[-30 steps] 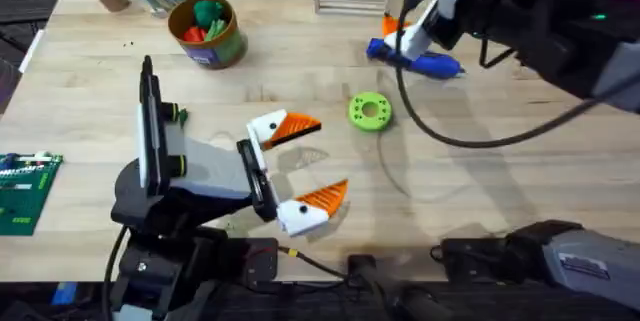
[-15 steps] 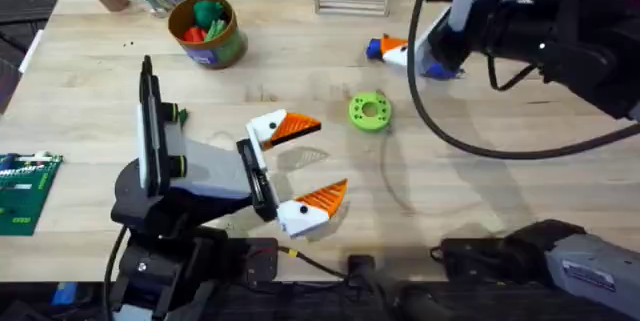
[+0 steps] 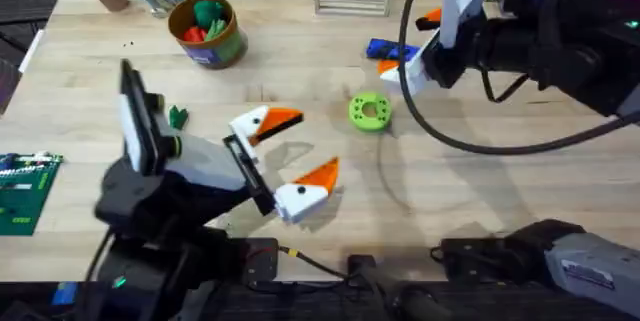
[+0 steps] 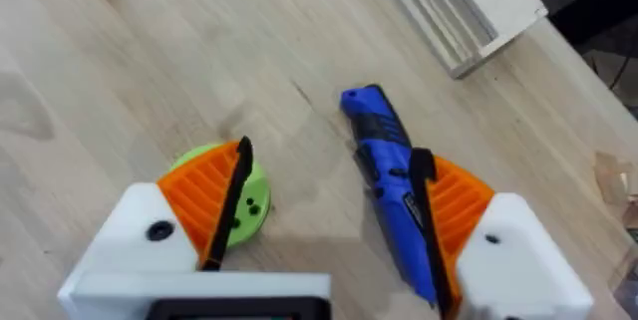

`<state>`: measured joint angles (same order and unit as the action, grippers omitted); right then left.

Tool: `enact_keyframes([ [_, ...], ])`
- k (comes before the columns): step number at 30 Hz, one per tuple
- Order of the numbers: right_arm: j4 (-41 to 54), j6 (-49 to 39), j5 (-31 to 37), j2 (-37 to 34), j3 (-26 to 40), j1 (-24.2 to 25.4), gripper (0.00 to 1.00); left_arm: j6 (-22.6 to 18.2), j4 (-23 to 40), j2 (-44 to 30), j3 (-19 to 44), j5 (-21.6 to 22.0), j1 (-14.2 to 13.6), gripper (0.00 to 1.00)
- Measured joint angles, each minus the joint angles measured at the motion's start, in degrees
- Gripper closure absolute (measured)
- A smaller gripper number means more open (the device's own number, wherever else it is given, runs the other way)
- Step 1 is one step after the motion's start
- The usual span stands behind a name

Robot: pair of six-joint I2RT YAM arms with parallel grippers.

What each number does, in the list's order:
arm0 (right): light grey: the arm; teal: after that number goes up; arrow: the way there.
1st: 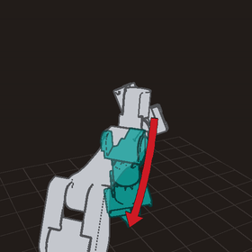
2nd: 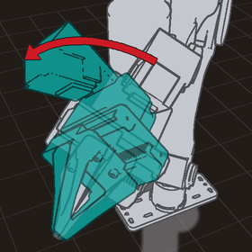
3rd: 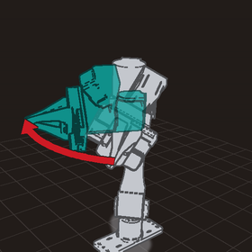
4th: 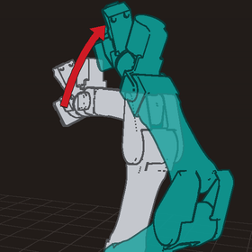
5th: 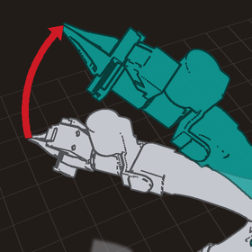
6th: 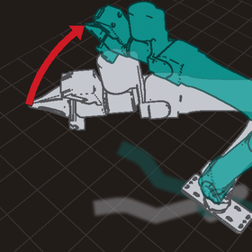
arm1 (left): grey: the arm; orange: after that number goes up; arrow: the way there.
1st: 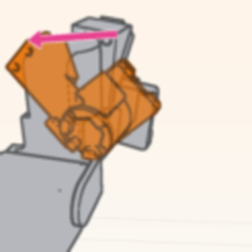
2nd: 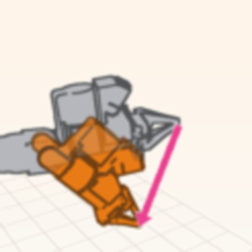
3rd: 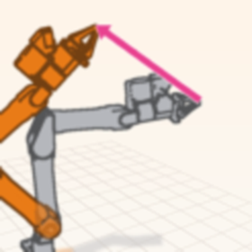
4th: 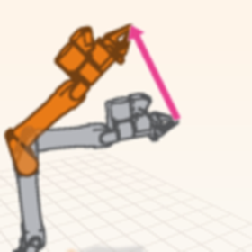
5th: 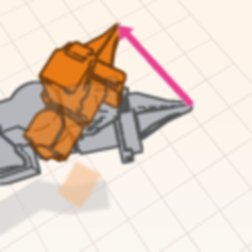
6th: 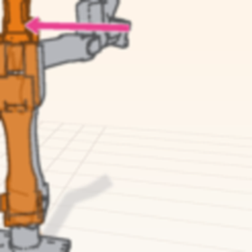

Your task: Pick up the gripper from the table and insert it into the empty holder that is missing its gripper. Then pick up a screw, insert it into the mounting hole, and use the screwdriver to tighten it. Finally, clean up the table by picking up the vegetable and placing it into the bucket.

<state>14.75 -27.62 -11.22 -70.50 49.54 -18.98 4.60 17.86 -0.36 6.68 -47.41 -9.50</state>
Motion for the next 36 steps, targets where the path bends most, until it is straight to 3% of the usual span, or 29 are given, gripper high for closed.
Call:
enact_keyframes([
  [6, -5.6, 3.7, 0.0, 0.0, 0.0, 0.0, 0.011, -2.4, 19.2, -5.0, 17.0, 15.4, 0.0, 0.009],
  [16, -8.5, 6.9, 0.0, 0.0, 0.0, 0.0, 0.012, -3.6, 46.2, -26.6, 46.6, 42.3, 0.0, 0.009],
  [19, -8.5, 6.9, 0.0, 0.0, 0.0, 0.0, 0.01, -3.8, 54.9, -33.3, 54.1, 50.6, 0.0, 0.009],
  [23, -8.5, 7.1, 0.0, 0.0, 0.0, 0.0, 0.011, -3.8, 61.1, -39.9, 59.2, 59.5, 0.0, 0.011],
  [28, -8.5, 7.1, 0.0, 0.0, 0.0, 0.0, 0.01, -3.9, 61.7, -47.3, 59.7, 65.6, 0.0, 0.008],
  [36, -8.5, 7.1, 0.0, 0.0, 0.0, 0.0, 0.011, -4.1, 61.8, -56.3, 59.7, 68.1, 0.1, 0.008],
])
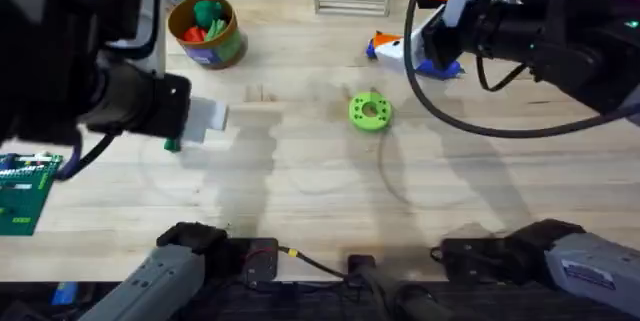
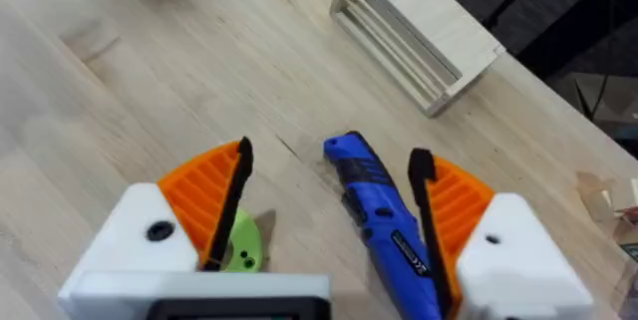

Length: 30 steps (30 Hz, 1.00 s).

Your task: Pick up the gripper from the table and insert it into the empty holder that is missing its gripper. Then pick up a screw, insert it into the mounting hole, and use the screwdriver to tighten it. Finally, clean up the table by picking up the vegetable and placing it into the bucket.

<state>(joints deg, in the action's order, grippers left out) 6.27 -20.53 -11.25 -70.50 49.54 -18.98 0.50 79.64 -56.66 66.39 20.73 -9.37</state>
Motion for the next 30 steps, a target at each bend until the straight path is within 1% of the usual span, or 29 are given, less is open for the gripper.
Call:
enact_keyframes([
  [2, 0.0, 0.0, 0.0, 0.0, 0.0, 0.0, 0.011, 0.0, -2.2, -1.4, -0.1, 0.1, 1.3, 0.009],
  [5, 0.0, 0.0, 0.0, 0.0, 0.0, 0.0, 0.011, 0.7, -5.7, -3.3, -1.4, 0.0, 5.9, 0.009],
  [7, 0.0, 0.0, 0.0, 0.0, 0.0, 0.0, 0.011, 1.1, -8.0, -4.8, -3.1, -0.9, 10.7, 0.01],
  [10, 0.0, 0.0, 0.0, 0.0, 0.0, 0.0, 0.01, 1.5, -10.7, -7.6, -5.8, -4.1, 18.6, 0.01],
  [13, 0.1, 0.0, 0.0, 0.0, 0.0, 0.0, 0.011, 1.2, -14.7, -9.8, -8.6, -7.6, 24.8, 0.008],
  [15, 0.2, 0.0, 0.0, 0.0, 0.0, 0.0, 0.01, 1.1, -17.5, -11.1, -10.2, -9.8, 27.7, 0.008],
  [17, 0.2, 0.0, 0.0, 0.0, 0.0, 0.0, 0.011, 1.0, -19.3, -12.2, -11.3, -11.5, 29.1, 0.009],
  [19, 0.2, 0.0, 0.0, 0.0, 0.0, 0.0, 0.011, 0.7, -20.4, -13.5, -11.9, -12.7, 29.8, 0.008],
  [25, 0.2, 0.0, 0.0, 0.0, 0.0, 0.0, 0.01, 0.0, -24.0, -18.6, -12.0, -15.2, 29.9, 0.009],
  [30, 0.2, 0.0, 0.0, 0.0, 0.0, 0.0, 0.01, -0.6, -25.5, -25.0, -12.0, -16.3, 30.1, 0.008],
])
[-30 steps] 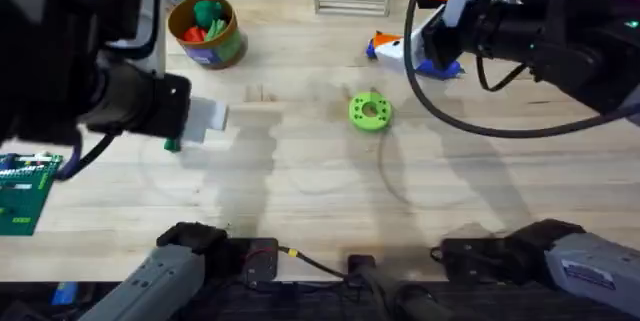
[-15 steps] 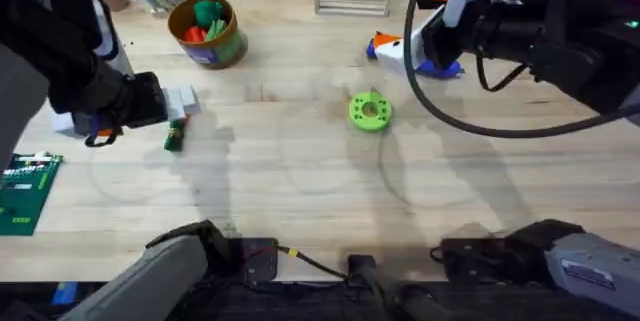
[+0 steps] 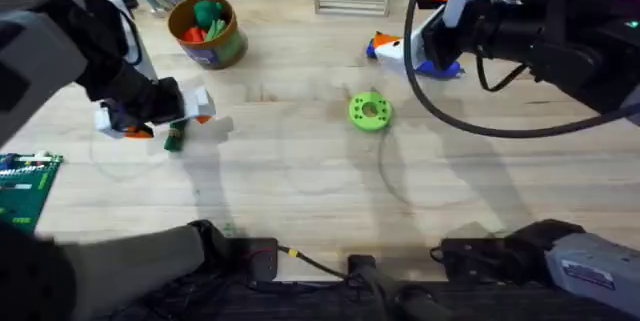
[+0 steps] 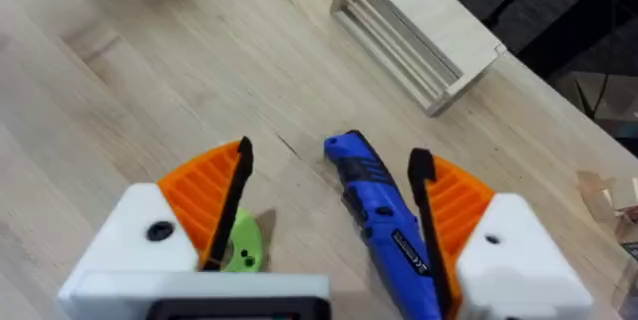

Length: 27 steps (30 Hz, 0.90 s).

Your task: Pick up the gripper from the table and insert it into the empty holder that is missing its gripper. Then pick up a screw, insert it into the mounting hole, and use the screwdriver to tighten it. Finally, clean up the table by picking up the vegetable and placing it into the bucket.

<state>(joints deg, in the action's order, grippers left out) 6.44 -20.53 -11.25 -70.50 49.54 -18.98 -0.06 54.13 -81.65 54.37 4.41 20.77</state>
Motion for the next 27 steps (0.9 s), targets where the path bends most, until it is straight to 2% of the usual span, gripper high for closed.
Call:
enact_keyframes([
  [9, 0.0, 0.0, 0.0, 0.0, 0.0, 0.0, 0.01, -0.5, -2.3, -10.1, 0.1, -1.2, 2.7, 0.008],
  [15, 0.0, 0.0, 0.0, 0.0, 0.0, 0.0, 0.012, -1.0, -2.5, -10.3, 0.2, -2.1, 3.3, 0.012],
  [16, 0.1, 0.0, 0.0, 0.0, 0.0, 0.0, 0.011, -1.0, -2.5, -10.3, 0.2, -2.2, 3.3, 0.039],
  [19, 0.6, 0.0, 0.0, 0.0, 0.0, 0.0, 0.01, -1.2, -2.5, -10.5, 0.2, -3.4, 3.3, 0.204],
  [24, 3.1, 0.0, 0.0, 0.0, 0.0, 0.0, 0.01, -1.0, -3.0, -10.8, 0.6, -4.0, 3.2, 0.626],
  [27, 4.5, 0.0, 0.0, 0.0, 0.0, 0.0, 0.009, -1.1, -2.5, -11.4, 1.8, -3.3, 3.3, 0.949],
])
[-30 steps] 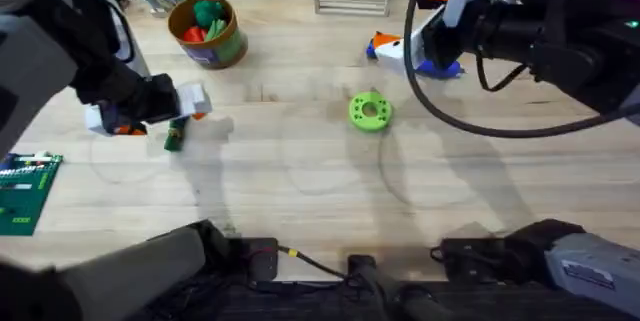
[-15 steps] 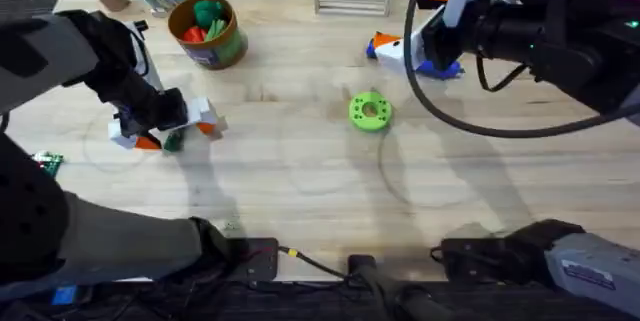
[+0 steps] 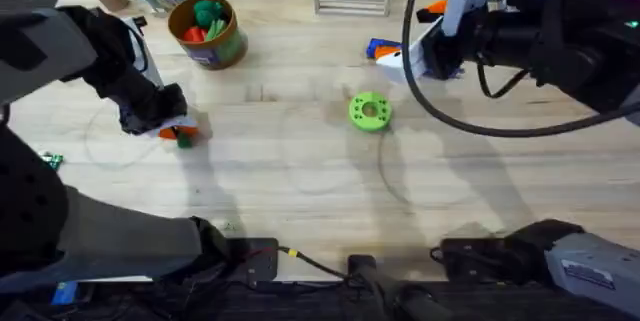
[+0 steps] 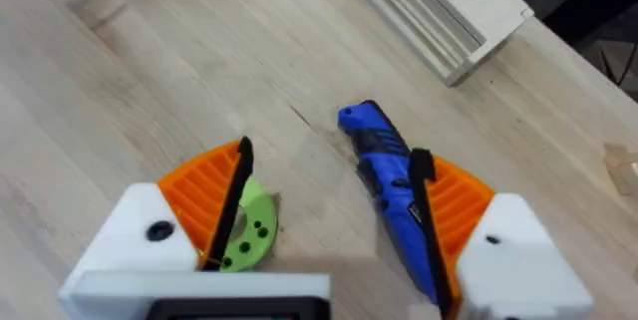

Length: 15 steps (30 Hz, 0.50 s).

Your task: Pick up the gripper from the table and insert it into the empty holder that is missing its gripper. Then pick up a screw, insert it into the mounting hole, and use the screwdriver to tighten it. Finally, clean up the table by picking up the vegetable and placing it into the bucket.

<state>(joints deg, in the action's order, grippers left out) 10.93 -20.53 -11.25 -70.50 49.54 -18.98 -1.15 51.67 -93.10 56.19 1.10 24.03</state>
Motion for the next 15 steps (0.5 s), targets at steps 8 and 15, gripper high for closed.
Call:
enact_keyframes([
  [8, 0.7, 0.0, 0.0, 0.0, 0.0, 0.0, 0.01, -0.1, 4.5, -1.3, 4.5, 1.5, 0.0, 0.982],
  [15, 0.7, 0.0, 0.0, 0.0, 0.0, 0.0, 0.01, -0.1, 8.5, 0.3, 10.7, 1.7, 0.0, 0.983],
])
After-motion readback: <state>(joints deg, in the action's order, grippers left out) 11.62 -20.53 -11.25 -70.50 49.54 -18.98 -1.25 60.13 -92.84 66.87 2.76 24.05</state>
